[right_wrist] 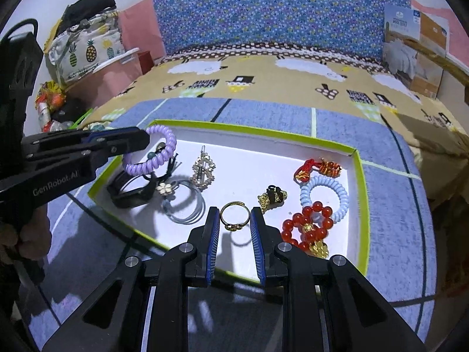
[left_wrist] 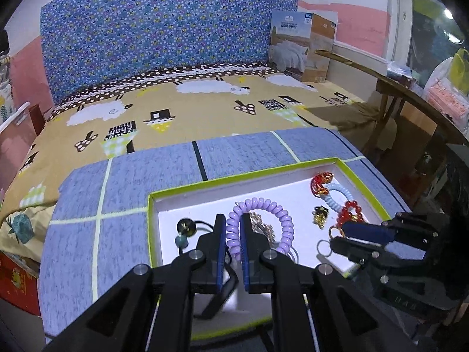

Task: Organize jewelry
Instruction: 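Carry coil tie and ring into the green box and open both tools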

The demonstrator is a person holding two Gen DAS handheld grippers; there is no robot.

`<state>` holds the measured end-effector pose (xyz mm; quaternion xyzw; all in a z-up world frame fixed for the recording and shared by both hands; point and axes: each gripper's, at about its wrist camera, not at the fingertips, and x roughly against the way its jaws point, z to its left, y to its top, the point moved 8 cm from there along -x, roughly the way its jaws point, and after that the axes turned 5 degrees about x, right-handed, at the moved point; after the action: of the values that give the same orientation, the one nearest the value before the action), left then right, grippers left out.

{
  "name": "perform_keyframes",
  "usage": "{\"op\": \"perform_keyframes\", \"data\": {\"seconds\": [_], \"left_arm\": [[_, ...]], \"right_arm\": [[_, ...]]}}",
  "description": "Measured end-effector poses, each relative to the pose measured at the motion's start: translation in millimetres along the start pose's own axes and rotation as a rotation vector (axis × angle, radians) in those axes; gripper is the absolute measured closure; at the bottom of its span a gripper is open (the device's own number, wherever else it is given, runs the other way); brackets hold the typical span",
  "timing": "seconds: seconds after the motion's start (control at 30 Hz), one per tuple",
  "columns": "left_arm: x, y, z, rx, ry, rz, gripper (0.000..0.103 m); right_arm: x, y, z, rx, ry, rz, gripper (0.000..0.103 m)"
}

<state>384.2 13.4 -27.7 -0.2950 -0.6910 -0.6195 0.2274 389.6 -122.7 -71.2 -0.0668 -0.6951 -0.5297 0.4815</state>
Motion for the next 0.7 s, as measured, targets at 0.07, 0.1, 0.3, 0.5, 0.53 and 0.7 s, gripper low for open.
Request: {"op": "perform_keyframes", "data": {"seconds": [0.07, 0.1, 0.3, 0.5, 0.53, 0.7], "left_arm": [[-6.8, 2.6, -0.7, -0.009, 0.002, 0.007, 0.093], [-10.0, 3.7, -1.0, -0.014, 0.002, 0.010, 0.093], [-28.2, 7.9, -6.6, -0.037, -0.002, 0.029, 0.093], [-41.2, 7.4, -8.9, -0.041, -0.008, 0.046, 0.093], [-42.8, 7.5, -9.2, -0.043, -0.008, 0.048, 0.093], [-47.0, 7.9, -9.1, -0.044, -0.016, 0.054, 0.093]], "right_arm": [[-6.6, -0.4, -2.4, -0.005, 0.002, 0.016, 0.081], [-10.7, -1.0, -3.5, -0.006, 0.002, 0.027, 0.081], [-25.6, -6.0, -5.8, 0.003, -0.009, 0.077, 0.081], [-30.6, -3.3, -6.1, 0.016, -0.017, 0.094, 0.081], [-31.2, -3.0, -5.7, 0.021, -0.019, 0.097, 0.081], [-32.7, -2.1, -2.4, 0.053, -0.037, 0.107, 0.080]]}}
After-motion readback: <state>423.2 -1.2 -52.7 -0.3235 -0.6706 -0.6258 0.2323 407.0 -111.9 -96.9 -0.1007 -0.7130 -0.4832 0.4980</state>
